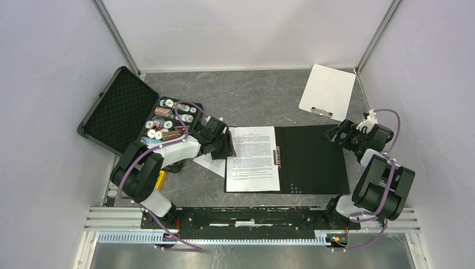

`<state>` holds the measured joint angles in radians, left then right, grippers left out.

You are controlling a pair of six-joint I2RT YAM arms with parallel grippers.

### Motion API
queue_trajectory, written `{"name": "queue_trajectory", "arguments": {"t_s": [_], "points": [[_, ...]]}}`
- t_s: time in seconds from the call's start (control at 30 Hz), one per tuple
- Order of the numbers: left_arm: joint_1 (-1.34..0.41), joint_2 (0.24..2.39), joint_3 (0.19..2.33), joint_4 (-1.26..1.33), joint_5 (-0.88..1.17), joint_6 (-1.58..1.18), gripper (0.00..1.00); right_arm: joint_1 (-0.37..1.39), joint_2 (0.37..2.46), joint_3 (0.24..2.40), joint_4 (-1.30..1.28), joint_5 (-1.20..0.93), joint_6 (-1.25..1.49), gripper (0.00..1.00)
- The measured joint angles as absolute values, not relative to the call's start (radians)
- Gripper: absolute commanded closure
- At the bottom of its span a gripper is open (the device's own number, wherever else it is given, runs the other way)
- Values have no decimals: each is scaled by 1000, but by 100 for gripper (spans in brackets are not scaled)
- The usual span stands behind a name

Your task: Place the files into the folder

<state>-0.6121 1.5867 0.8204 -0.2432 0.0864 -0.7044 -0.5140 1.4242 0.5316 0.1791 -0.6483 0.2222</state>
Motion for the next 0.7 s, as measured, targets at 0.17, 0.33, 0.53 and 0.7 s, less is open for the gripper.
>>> {"name": "queue_trajectory", "arguments": {"t_s": [0.17, 0.33, 0.53, 0.7], "points": [[-612, 1587, 820, -241, 87, -704, 43, -516, 1364, 525, 223, -701, 254, 2], [-612, 1587, 818, -237, 88, -704, 42, -503, 1325, 547, 196, -716, 258, 3], [-611, 1586, 815, -233, 91, -704, 42, -423, 1247, 586, 186, -699, 270, 4], [-607, 1579, 802, -206, 104, -704, 41, -321, 1187, 610, 143, -770, 321, 7]]}}
